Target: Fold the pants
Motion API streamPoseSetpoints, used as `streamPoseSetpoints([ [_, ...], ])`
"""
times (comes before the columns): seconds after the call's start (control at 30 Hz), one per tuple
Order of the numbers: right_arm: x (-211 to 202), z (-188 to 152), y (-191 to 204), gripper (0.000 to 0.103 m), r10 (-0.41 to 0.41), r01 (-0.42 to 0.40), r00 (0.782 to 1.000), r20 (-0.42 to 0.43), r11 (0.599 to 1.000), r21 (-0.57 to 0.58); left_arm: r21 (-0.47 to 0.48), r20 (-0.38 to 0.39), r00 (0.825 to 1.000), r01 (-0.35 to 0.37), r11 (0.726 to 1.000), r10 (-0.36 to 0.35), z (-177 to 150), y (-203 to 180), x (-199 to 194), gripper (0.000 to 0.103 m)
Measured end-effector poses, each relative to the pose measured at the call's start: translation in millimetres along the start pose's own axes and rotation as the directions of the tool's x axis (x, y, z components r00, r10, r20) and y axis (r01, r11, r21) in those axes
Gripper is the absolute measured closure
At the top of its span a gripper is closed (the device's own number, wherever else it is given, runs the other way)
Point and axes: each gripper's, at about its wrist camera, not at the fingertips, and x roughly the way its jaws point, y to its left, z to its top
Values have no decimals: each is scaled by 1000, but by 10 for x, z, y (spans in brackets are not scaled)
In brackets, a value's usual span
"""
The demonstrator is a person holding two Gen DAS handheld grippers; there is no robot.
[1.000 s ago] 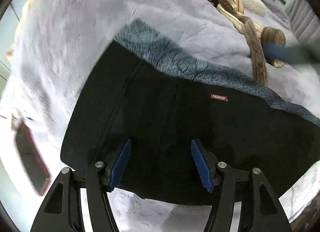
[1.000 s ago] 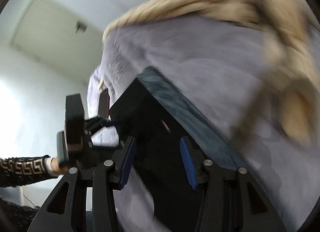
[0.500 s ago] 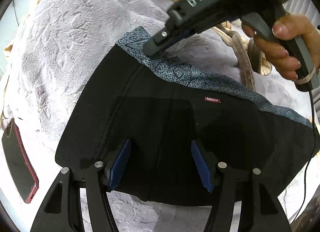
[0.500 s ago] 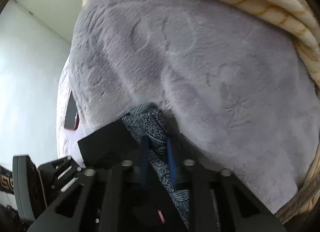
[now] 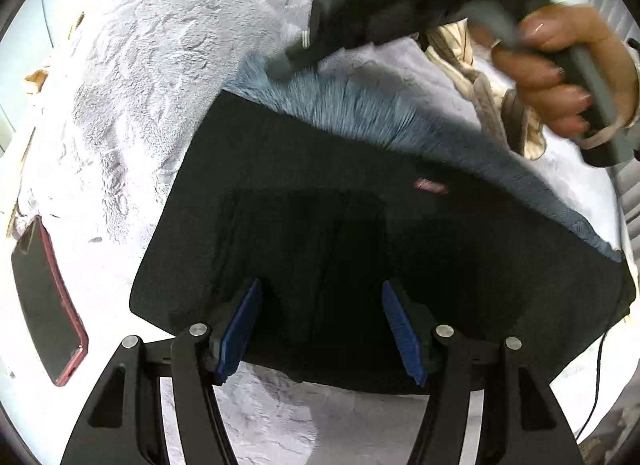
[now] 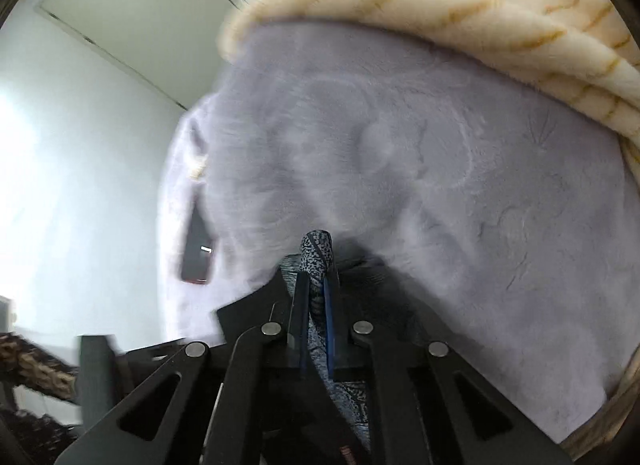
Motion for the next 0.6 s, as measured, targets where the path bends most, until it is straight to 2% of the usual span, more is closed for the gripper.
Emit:
streamPoseSetpoints([
  [0.07,185,-31,-138,95,-41,43,999,-31,998,49,7,-10,1000,-8,1000,8,48,-14,-30,39],
  [0.13,150,-81,-248,89,1,-1,1000,-1,988,157,1,-32,999,-15,1000,15,137,-8,-104,39],
  [0.2,-115,-200,-312,70,24,-41,997,70,968,249,-9,-24,1000,8,1000,-9,239,7,-184,39],
  [0.27,-385,-384,-355,65,-4,-33,992,125,954,298,8,-27,999,21,1000,-21,374,-30,-199,39],
  [0.37,-828,-968,-494,65,-104,25,981,162,904,427,65,-17,1000,8,998,-7,596,-183,-72,39],
  [0.43,-933,-1413,-550,66,-92,-8,980,175,864,503,73,-23,1000,2,997,0,725,-265,79,39],
  [0.47,-885,-1640,-521,70,-69,-36,983,173,840,542,63,-32,999,-14,998,16,786,-275,185,39],
  [0.5,-770,-1833,-514,71,-74,-23,987,142,815,580,49,-43,998,-38,998,41,843,-268,315,39],
  [0.53,-588,-2034,-575,71,-113,35,990,87,783,621,42,-49,997,-56,998,58,888,-249,435,39],
  [0.6,-417,-2208,-653,74,-181,123,983,24,756,642,57,-63,995,-68,996,71,931,-279,568,39],
])
